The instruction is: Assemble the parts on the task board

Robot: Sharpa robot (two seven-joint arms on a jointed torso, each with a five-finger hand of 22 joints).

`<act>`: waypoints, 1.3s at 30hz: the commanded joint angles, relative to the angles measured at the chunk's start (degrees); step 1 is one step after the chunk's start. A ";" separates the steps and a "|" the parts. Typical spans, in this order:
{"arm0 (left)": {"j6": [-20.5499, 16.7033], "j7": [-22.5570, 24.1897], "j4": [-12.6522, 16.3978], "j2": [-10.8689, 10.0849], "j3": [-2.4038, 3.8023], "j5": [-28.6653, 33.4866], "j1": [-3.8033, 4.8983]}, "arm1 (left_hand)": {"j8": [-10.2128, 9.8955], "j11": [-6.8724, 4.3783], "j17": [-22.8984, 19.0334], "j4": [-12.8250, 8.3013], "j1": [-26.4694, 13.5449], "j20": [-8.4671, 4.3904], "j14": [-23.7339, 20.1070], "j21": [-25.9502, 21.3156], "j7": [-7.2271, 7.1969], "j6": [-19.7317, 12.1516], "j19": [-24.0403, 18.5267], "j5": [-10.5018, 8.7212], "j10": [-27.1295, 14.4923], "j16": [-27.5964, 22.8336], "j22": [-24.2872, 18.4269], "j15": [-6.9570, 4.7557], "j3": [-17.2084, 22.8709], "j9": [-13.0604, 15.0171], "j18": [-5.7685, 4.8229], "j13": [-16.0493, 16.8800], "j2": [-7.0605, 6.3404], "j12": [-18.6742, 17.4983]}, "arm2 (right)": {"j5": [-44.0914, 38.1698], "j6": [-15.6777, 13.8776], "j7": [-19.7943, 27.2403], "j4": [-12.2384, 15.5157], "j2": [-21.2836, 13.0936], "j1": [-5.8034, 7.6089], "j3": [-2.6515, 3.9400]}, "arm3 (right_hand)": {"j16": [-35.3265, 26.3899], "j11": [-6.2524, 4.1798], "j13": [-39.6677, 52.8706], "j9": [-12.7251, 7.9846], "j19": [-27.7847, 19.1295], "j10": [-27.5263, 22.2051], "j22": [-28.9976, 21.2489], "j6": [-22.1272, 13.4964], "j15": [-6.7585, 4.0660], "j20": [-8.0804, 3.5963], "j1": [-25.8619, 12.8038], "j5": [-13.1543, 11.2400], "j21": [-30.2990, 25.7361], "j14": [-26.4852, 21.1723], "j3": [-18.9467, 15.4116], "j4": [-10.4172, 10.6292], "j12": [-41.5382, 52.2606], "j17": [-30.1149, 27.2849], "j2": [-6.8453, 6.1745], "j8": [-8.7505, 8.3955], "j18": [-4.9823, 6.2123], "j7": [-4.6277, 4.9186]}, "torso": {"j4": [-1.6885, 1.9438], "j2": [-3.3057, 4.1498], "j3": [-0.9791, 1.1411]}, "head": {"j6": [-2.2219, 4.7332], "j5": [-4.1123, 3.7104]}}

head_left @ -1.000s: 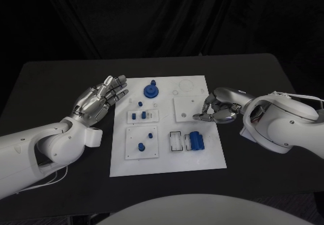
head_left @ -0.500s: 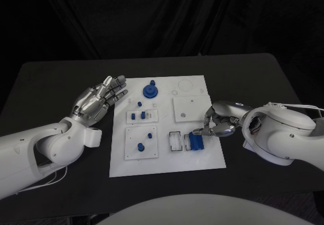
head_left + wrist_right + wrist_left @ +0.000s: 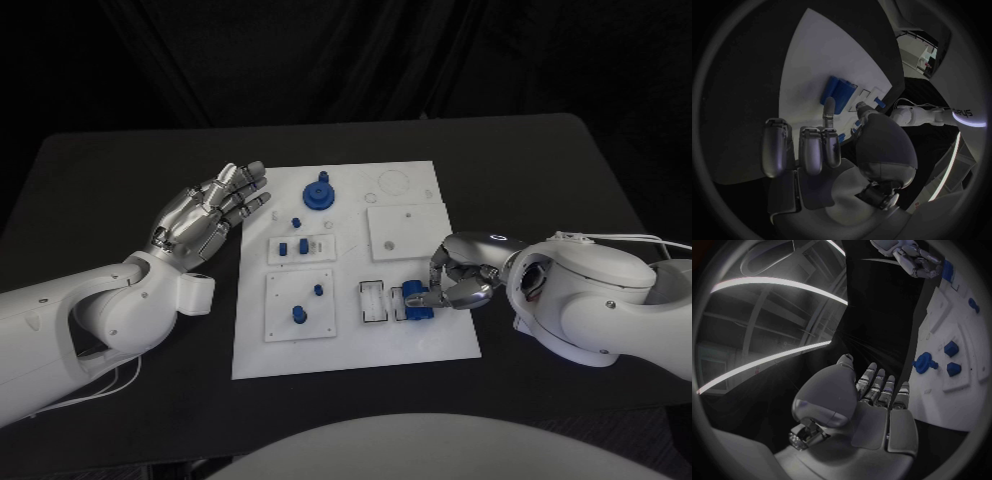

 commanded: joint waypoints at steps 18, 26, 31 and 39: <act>1.36 2.36 -0.30 0.41 0.04 0.04 -0.12 | 0.62 0.74 0.20 -0.81 1.53 0.73 0.42 -0.09 3.12 0.82 -0.03 0.78 0.23 1.28 0.03 0.79 0.86 0.08 0.33 0.12 -0.16 0.61 | 0.08 -0.56 -1.19 -0.90 2.15 -1.46 0.01 | 0.14 0.10 15.08 0.79 1.43 5.97 11.61 -3.14 -0.07 -0.10 4.25 -0.23 -1.01 5.90 0.21 0.01 0.15 15.07 0.56 -1.31 -0.49 0.55 | 0.02 0.05 0.01 | 0.01 0.11; 1.59 1.77 -0.37 0.54 0.04 0.04 -0.14 | 0.77 1.16 0.27 -1.10 1.93 0.79 0.69 -0.08 3.41 0.96 -0.01 1.01 0.68 1.90 0.04 1.13 1.17 0.10 0.08 0.22 -0.24 1.45 | -0.06 1.38 -3.19 -1.83 2.91 -1.66 0.01 | 0.14 0.31 15.08 0.94 1.34 5.97 11.56 -3.16 0.14 0.12 1.52 -0.31 -1.15 5.90 -0.95 0.05 0.15 15.07 -0.21 -1.59 -0.45 0.73 | 0.00 0.02 0.00 | 0.01 0.33; 1.72 1.49 -0.41 0.60 0.04 0.04 -0.16 | 0.85 1.33 0.29 -1.34 2.21 0.79 0.80 -0.08 3.54 1.02 -0.01 1.26 0.92 2.17 0.03 1.28 1.37 0.11 -0.09 0.26 -0.33 1.86 | -0.48 2.09 -3.73 -2.29 3.22 -1.69 0.01 | 0.14 0.30 15.08 1.04 1.15 5.97 11.41 -3.14 0.15 0.15 2.21 -0.30 -1.60 5.90 -0.72 -0.05 0.15 15.07 -0.11 -1.62 -0.34 0.71 | -0.04 -0.02 0.00 | 0.01 0.50; 1.85 1.18 -0.52 0.63 0.04 0.04 -0.20 | 0.91 1.47 0.31 -1.49 2.36 0.79 0.88 -0.09 3.62 1.10 -0.01 1.42 1.10 2.41 0.02 1.37 1.50 0.12 -0.19 0.29 -0.39 2.22 | -0.67 2.45 -3.70 -2.54 3.08 -1.71 0.01 | 0.14 0.58 15.08 0.74 0.98 5.97 11.31 -4.43 0.32 0.27 3.59 -0.42 -1.89 5.90 -0.72 -0.04 0.15 15.07 -0.12 -2.74 -0.28 1.11 | 0.02 0.00 0.03 | 0.01 0.63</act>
